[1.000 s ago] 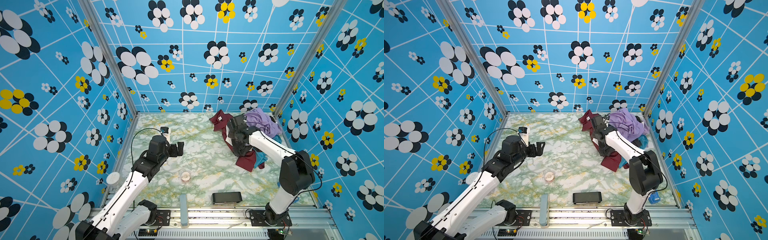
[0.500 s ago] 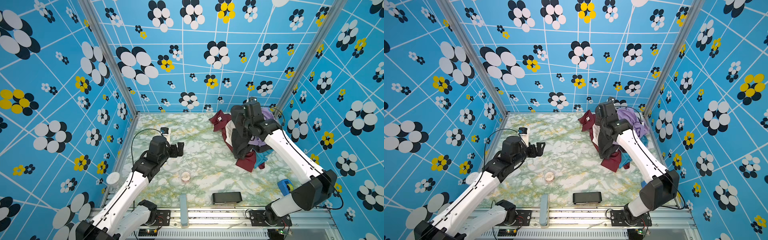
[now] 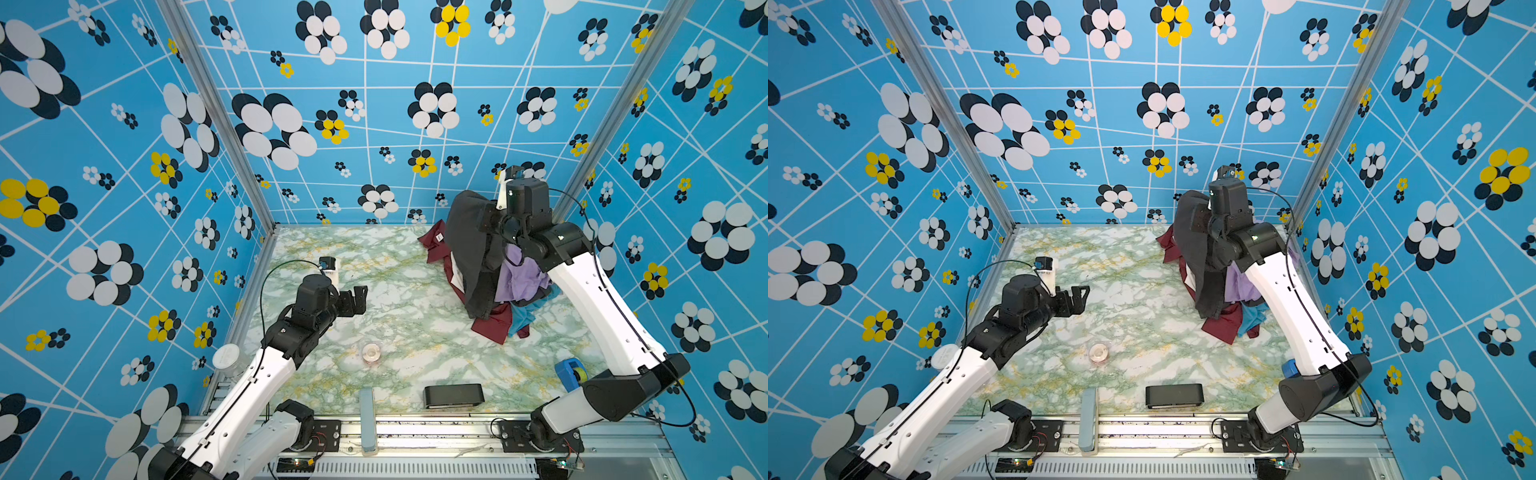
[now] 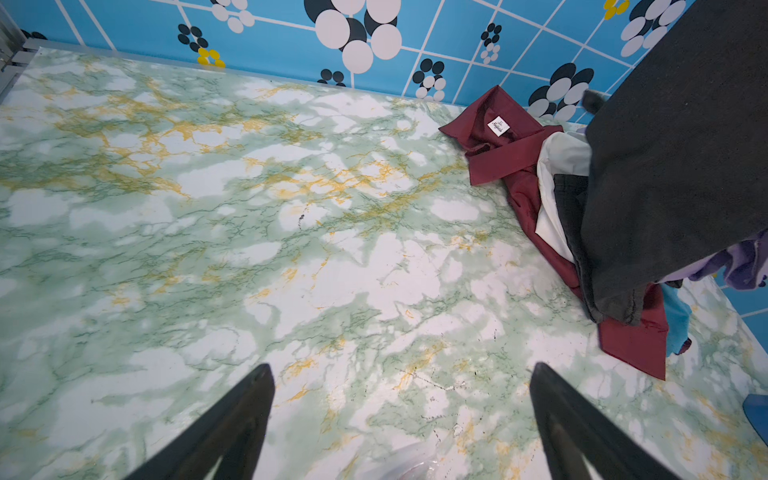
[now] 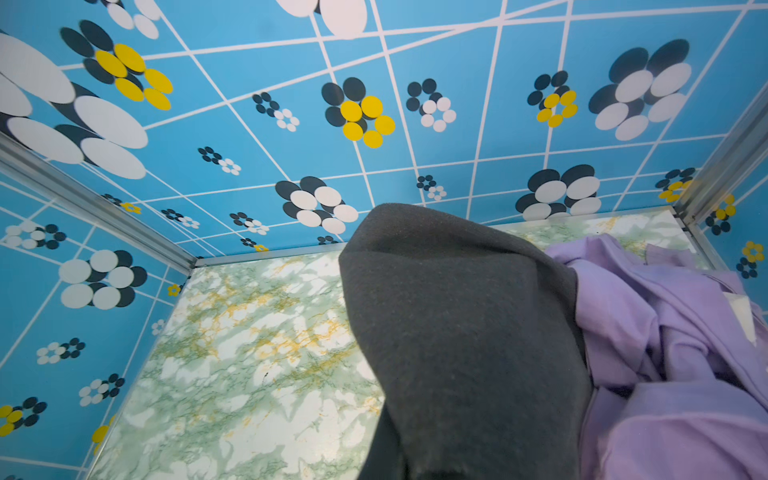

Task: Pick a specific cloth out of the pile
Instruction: 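Lift the grey trousers high above the pile with the right gripper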

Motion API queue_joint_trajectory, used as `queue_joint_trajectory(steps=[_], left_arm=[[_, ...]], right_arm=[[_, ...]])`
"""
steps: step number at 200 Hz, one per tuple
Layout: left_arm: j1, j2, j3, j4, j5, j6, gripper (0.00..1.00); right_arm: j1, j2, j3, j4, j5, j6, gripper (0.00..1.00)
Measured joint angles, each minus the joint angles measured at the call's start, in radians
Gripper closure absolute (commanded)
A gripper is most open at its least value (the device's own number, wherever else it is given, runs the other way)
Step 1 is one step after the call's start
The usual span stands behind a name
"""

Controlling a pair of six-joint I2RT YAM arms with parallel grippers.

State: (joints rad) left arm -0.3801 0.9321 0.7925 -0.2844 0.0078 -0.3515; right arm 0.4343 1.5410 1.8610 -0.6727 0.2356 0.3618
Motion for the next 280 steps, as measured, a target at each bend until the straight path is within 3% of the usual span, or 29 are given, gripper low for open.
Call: queue_joint_trajectory(steps=[107, 158, 219, 280], left_arm=[[0.0, -0.015, -0.001, 0.0, 0.0, -0.001, 0.03], [-0.001, -0.024, -0.007, 0.0, -0.001, -0.001, 0.03], [-0.001, -0.024, -0.007, 0.0, -0.001, -0.001, 0.03], [-0.001, -0.024, -0.007, 0.0, -0.011, 0.0, 0.03]], right_arm=[[0.007, 0.005, 0.152, -0.023, -0.121, -0.003, 1.0], [0.007, 0.067, 0.352, 0.011, -0.198, -0.02, 1.0], [0.002, 0.18, 0.636, 0.066, -0.229, -0.139, 1.0], [-0.127, 0.328, 0.833, 0.154, -0.304, -0.135, 1.0]])
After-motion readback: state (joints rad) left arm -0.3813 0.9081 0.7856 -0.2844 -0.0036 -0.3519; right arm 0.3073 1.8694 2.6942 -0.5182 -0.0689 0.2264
